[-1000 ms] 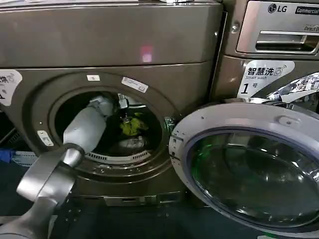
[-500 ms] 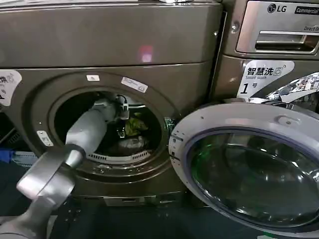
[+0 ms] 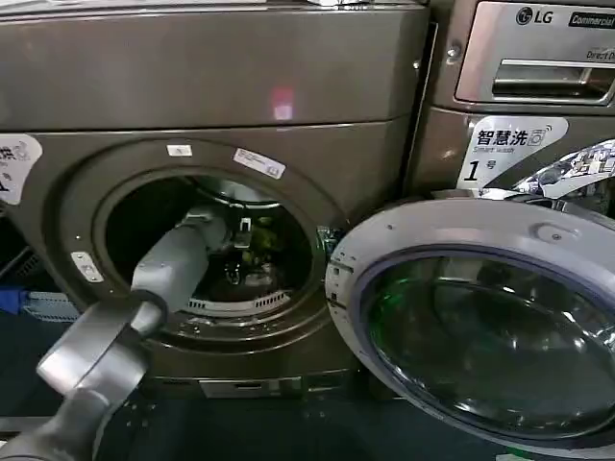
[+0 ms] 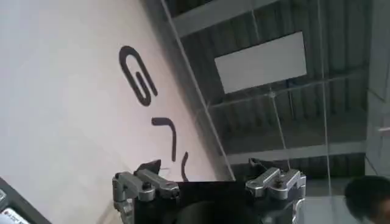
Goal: Grasp the clothes from the dryer.
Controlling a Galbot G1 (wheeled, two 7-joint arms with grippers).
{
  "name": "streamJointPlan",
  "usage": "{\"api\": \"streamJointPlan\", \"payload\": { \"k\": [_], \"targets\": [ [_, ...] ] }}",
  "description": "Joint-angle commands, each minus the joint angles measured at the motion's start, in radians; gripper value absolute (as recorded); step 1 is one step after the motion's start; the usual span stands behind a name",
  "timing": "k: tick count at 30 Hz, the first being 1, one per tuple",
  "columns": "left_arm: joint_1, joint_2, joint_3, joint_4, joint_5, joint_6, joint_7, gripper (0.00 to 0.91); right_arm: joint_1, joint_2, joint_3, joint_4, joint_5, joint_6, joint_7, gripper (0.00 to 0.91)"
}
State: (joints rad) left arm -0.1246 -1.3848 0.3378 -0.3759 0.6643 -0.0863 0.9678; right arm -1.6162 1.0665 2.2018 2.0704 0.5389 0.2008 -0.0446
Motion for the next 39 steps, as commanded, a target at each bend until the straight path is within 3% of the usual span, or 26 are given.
{"api": "streamJointPlan", "payload": {
  "k": [1,5,23,39],
  "targets": [
    [0.011,0.002,-0.007,-0.003,-0.059,-0.047,0.059,0.907,0.002,0.006,-0.009,0.007,-0.001,0.0,-0.002,0.907],
    [0.002,0.005,-0.021,-0.013,-0.157,-0.068,0.096,0.907,0.003,0.006,-0.014,0.011,-0.001,-0.001,-0.003,0.907],
    [-0.047,0.028,-0.018,-0.002,-0.162,-0.082,0.096,0.907,0.01,0.008,-0.029,0.014,-0.003,-0.002,-0.006,0.907],
    [-0.069,0.008,0.073,0.023,-0.068,-0.059,0.21,0.907,0.004,0.014,-0.026,0.012,-0.002,0.003,-0.011,0.907]
  ]
}}
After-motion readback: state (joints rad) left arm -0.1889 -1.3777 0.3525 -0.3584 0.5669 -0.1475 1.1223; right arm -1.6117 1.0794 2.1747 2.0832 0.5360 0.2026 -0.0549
